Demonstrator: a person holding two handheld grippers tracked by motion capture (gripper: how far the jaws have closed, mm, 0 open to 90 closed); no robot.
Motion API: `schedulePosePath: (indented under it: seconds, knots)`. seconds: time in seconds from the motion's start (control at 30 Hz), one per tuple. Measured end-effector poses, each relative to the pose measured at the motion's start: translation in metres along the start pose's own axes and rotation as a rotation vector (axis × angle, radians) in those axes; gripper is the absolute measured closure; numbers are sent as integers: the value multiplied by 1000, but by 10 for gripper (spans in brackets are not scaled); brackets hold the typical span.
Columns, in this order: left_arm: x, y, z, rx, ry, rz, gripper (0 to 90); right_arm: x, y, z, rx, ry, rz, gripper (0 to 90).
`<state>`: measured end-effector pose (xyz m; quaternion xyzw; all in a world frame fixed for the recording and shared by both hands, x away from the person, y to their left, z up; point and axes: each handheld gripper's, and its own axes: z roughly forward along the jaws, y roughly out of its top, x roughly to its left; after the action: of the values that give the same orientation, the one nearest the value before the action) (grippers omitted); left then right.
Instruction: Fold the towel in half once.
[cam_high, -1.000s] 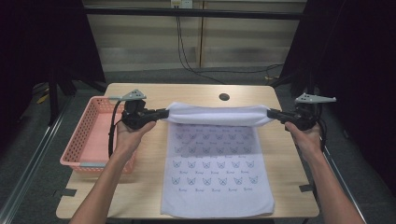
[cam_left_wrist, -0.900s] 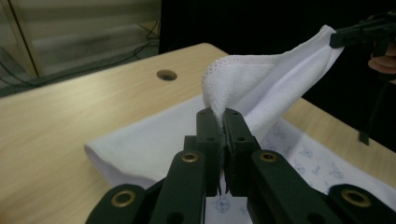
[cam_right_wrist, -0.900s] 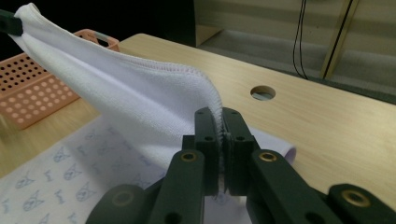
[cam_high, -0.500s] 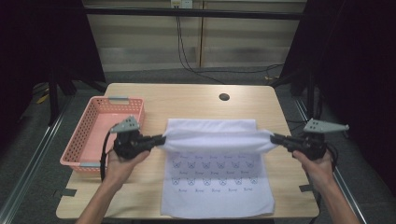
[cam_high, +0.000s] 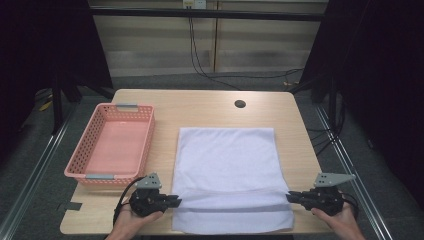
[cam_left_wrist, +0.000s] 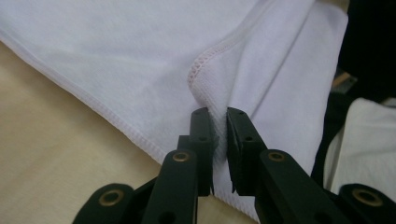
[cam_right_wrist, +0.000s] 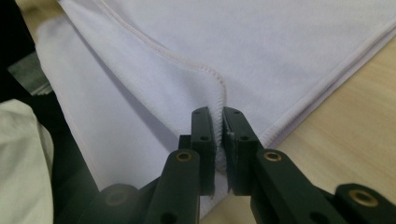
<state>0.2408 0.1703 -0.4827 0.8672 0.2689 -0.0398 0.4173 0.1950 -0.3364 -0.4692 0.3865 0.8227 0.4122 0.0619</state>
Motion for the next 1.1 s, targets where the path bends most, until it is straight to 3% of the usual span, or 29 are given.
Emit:
schedulePosePath:
  seconds: [0.07, 0.2, 0.33, 0.43, 0.53, 0.67, 0.73, 0.8, 0.9, 1.03, 1.1]
  knots:
    - [-4, -1, -1, 4, -17, 39, 796, 3, -3, 2, 35, 7, -10, 826]
    - [-4, -4, -2, 31, -61, 34, 767, 10, -10, -1, 68, 23, -17, 788]
    - [-6, -4, -6, 44, -103, 64, 723, 16, -15, -9, 57, 47, -14, 714]
    - [-4, -3, -18, -1, -113, 57, 699, 17, -15, -16, 16, 71, 16, 648]
    - [1, 1, -26, -94, -112, 26, 652, 17, -13, -23, -35, 60, 32, 574]
    - [10, 17, -19, -110, -16, 4, 600, 10, -7, -27, -102, -1, 49, 539]
    - [14, 27, -11, -116, 1, -24, 587, 3, -1, -19, -88, -23, 44, 529]
    - [19, 36, -1, -104, 3, -5, 587, -5, 6, -8, -71, -47, 49, 509]
    - [31, 47, 14, -90, 28, -26, 604, -13, 17, 8, -50, -70, 34, 498]
    - [48, 54, 33, -52, 99, -42, 612, -24, 32, 29, -40, -76, 39, 484]
    - [55, 58, 40, -37, 102, -49, 600, -29, 38, 42, -19, -82, 35, 479]
